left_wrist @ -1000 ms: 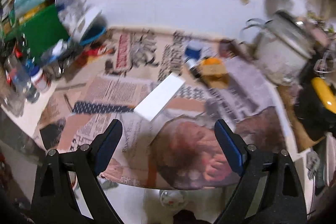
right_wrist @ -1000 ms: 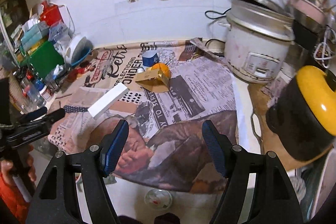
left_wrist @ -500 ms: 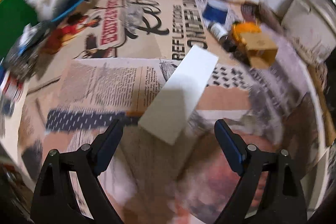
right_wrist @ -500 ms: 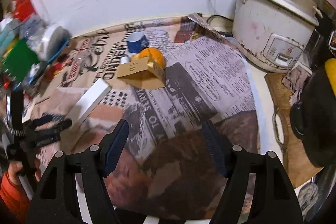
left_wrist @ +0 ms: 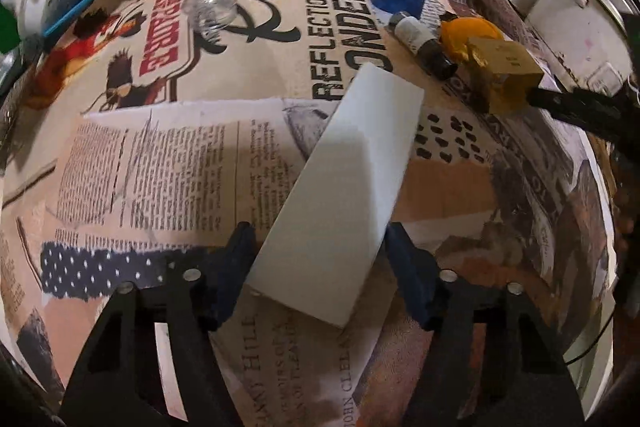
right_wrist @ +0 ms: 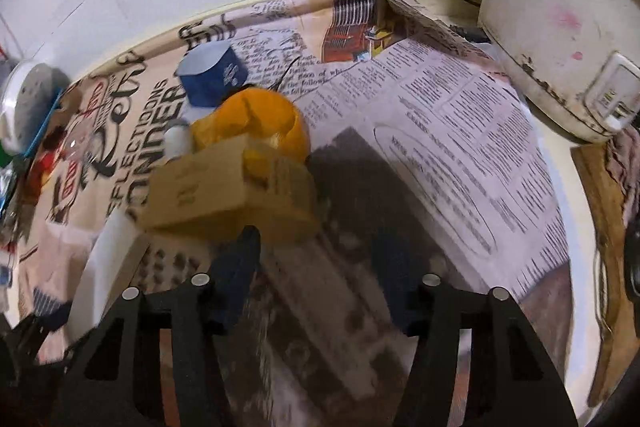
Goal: Collect trash
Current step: 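Grasp the white foam block with the left tool while the right tool grasps the cardboard box, then lift the foam block and cardboard box and carry them down to the bin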
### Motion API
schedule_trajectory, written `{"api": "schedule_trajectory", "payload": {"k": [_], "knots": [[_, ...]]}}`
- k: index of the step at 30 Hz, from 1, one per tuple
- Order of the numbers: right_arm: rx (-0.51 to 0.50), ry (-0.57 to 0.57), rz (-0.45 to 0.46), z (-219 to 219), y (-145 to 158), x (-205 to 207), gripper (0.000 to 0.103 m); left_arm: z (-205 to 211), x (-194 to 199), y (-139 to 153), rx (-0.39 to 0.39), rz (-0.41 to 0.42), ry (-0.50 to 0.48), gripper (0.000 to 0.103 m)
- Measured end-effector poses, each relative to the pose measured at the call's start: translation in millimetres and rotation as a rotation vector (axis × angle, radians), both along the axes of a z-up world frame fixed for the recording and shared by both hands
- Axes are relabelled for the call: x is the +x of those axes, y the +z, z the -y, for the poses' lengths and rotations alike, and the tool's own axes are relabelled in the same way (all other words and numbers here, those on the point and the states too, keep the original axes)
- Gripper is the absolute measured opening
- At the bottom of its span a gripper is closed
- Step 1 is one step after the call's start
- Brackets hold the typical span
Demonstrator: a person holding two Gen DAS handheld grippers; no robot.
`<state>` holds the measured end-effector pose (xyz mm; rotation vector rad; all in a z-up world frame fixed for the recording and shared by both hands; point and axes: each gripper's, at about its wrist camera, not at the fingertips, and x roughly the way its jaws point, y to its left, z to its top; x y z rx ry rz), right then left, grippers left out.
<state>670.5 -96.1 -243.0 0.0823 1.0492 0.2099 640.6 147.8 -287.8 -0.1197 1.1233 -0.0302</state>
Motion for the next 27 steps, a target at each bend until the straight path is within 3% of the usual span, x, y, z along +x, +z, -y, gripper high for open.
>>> {"api": "schedule_trajectory", "payload": {"k": [5, 7, 16, 27], "knots": [[0.032, 0.002, -0.005, -4, -11, 15, 0.027, 6, 1, -2, 0.044, 0.044, 0.013, 0.06], [0.067, 0.006, 0.003, -5, -11, 15, 0.01, 7, 4, -3, 0.05, 0.048, 0.012, 0.05], [0.124, 0.009, 0.031, 15, 14, -11, 0.005, 14, -3, 16, -0.007, 0.042, 0.027, 0.05], [0.154, 0.072, 0.135, 75, 72, -81, 0.005, 82, -54, 88, -0.007, 0.203, 0.078, 0.05]]}}
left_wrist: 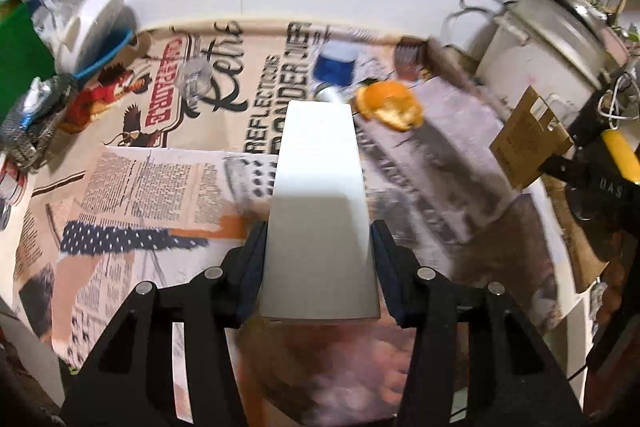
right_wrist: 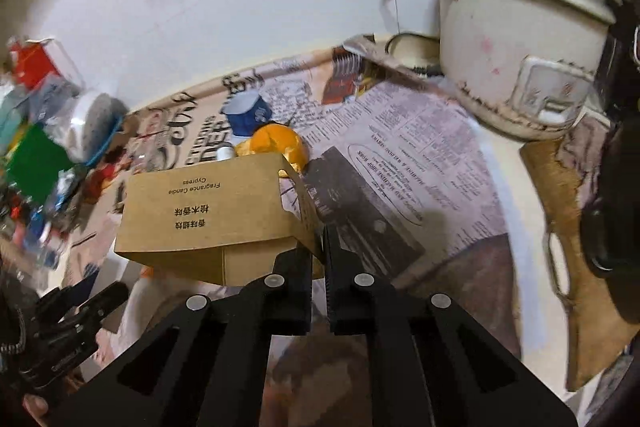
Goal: Collect trash
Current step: 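Lift the foam block and cardboard box and carry them down to the bin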
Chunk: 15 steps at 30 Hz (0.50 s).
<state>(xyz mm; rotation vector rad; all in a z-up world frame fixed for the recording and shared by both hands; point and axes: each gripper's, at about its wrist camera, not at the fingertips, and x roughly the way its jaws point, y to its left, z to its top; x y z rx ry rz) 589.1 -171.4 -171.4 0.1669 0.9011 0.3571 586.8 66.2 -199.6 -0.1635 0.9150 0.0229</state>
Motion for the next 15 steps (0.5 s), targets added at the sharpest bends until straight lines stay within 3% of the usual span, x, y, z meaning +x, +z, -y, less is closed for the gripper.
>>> {"api": "schedule_trajectory", "payload": {"k": [9, 15], "knots": [[-0.004, 0.08, 0.055, 32, 24, -53, 0.005, 54, -62, 41, -0.03, 0.074, 0.029, 0.05], [0.0, 0.08, 0.07, 37, 27, -87, 0.005, 60, -97, 55, -0.013, 0.092, 0.029, 0.05]]}}
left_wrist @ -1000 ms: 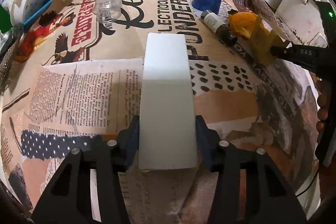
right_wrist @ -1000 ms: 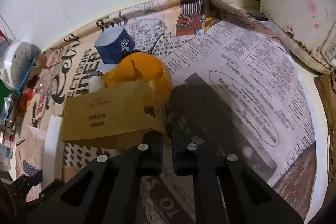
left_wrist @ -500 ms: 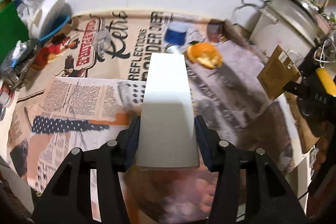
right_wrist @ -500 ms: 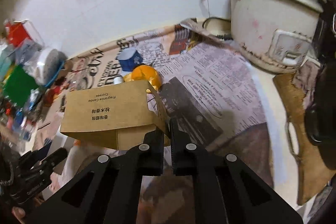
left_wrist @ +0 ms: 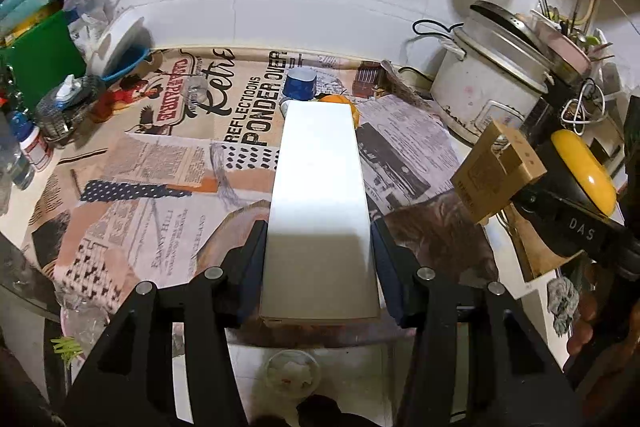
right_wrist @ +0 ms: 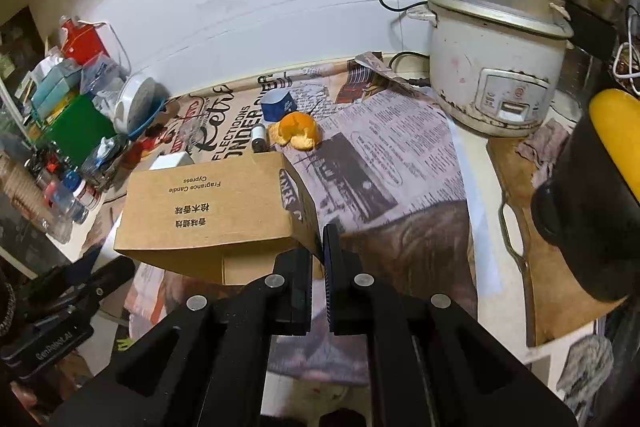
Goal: Collect trash
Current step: 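Lift the foam block and cardboard box and carry them down to the bin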
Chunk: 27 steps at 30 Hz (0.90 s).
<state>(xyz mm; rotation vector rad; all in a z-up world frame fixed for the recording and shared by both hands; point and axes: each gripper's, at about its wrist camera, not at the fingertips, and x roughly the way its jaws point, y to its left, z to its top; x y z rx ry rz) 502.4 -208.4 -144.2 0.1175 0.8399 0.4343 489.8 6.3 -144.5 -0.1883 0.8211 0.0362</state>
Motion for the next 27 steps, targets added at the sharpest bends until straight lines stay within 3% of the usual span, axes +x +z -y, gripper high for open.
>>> {"api": "schedule_trajectory", "payload": {"k": [8, 15, 27], "knots": [[0.017, -0.026, 0.008, -7, 3, -56, 0.005, -16, -49, 8, 0.007, 0.029, -0.024, 0.05], [0.024, -0.072, 0.013, -26, 4, -117, 0.005, -36, -120, 7, 0.033, 0.024, -0.066, 0.05], [0.017, -0.123, -0.032, -54, -17, -212, 0.005, -63, -217, -12, 0.061, -0.01, -0.116, 0.05]]}}
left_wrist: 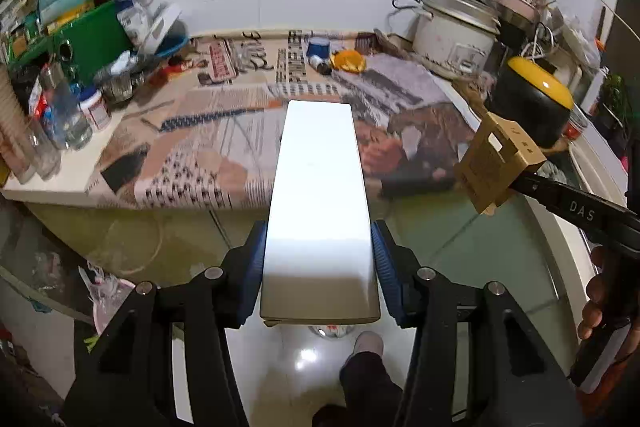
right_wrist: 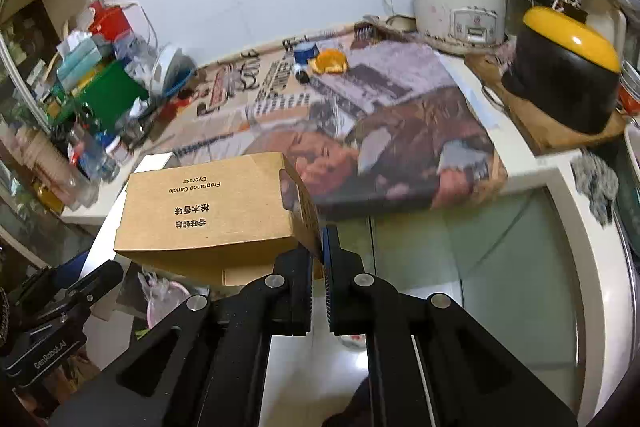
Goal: Collect trash
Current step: 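Lift the foam block and cardboard box and carry them down to the bin, then open both tools over the bin to drop the foam block and box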
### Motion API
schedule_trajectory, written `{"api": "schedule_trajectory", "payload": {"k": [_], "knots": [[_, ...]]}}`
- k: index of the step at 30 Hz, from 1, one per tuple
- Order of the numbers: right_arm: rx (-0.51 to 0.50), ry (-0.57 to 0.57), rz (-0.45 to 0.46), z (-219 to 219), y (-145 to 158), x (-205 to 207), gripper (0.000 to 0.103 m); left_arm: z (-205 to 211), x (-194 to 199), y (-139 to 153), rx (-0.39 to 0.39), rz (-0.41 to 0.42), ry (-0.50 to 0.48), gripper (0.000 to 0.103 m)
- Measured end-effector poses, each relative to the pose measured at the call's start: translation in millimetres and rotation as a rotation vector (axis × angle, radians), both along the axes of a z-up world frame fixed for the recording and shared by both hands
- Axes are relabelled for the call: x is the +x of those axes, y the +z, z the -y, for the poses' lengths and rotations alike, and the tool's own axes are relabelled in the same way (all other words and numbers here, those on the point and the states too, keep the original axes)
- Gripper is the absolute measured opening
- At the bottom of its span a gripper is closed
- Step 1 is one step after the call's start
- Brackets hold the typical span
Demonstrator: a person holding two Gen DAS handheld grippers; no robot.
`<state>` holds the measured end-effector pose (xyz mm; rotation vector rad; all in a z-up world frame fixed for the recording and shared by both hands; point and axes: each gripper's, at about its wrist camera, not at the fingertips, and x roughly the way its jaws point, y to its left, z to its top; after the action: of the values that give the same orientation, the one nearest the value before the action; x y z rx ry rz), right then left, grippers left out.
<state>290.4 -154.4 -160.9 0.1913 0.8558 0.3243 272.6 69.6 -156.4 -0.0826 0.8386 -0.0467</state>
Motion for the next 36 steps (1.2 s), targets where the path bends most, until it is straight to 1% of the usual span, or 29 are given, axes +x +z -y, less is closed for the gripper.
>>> {"api": "schedule_trajectory", "payload": {"k": [6, 11, 16, 19, 22, 25, 28, 29, 30, 32, 33, 35, 36], "knots": [[-0.044, 0.001, -0.05, 0, -15, -24, 0.005, 5, -17, -24, -0.038, -0.06, -0.03, 0.05], [-0.06, -0.001, -0.101, 8, -37, -28, 0.005, 19, -20, -53, -0.065, -0.127, -0.041, 0.05], [-0.061, -0.01, -0.163, 20, -76, -18, 0.005, 35, -10, -98, -0.059, -0.208, -0.055, 0.05], [-0.069, -0.011, -0.197, 25, -104, -8, 0.005, 42, 0, -130, -0.066, -0.256, -0.057, 0.05], [-0.1, -0.011, -0.216, 28, -137, 3, 0.005, 47, 10, -170, -0.06, -0.288, -0.039, 0.05], [-0.095, 0.003, -0.247, 31, -176, 17, 0.005, 51, 21, -218, -0.091, -0.334, -0.014, 0.05], [-0.114, 0.021, -0.279, 29, -223, 30, 0.005, 51, 32, -264, -0.12, -0.369, 0.002, 0.05], [-0.116, 0.024, -0.287, 28, -236, 33, 0.005, 51, 36, -285, -0.127, -0.383, 0.006, 0.05], [-0.117, 0.03, -0.299, 26, -256, 38, 0.005, 51, 40, -303, -0.125, -0.392, 0.01, 0.05], [-0.124, 0.037, -0.313, 22, -285, 44, 0.005, 50, 46, -334, -0.127, -0.41, 0.017, 0.05], [-0.127, 0.041, -0.324, 19, -306, 48, 0.005, 49, 48, -354, -0.133, -0.426, 0.019, 0.05], [-0.133, 0.045, -0.34, 14, -336, 53, 0.005, 46, 50, -389, -0.137, -0.453, 0.019, 0.05], [-0.13, 0.046, -0.348, 12, -353, 56, 0.005, 45, 51, -413, -0.14, -0.472, 0.017, 0.05]]}}
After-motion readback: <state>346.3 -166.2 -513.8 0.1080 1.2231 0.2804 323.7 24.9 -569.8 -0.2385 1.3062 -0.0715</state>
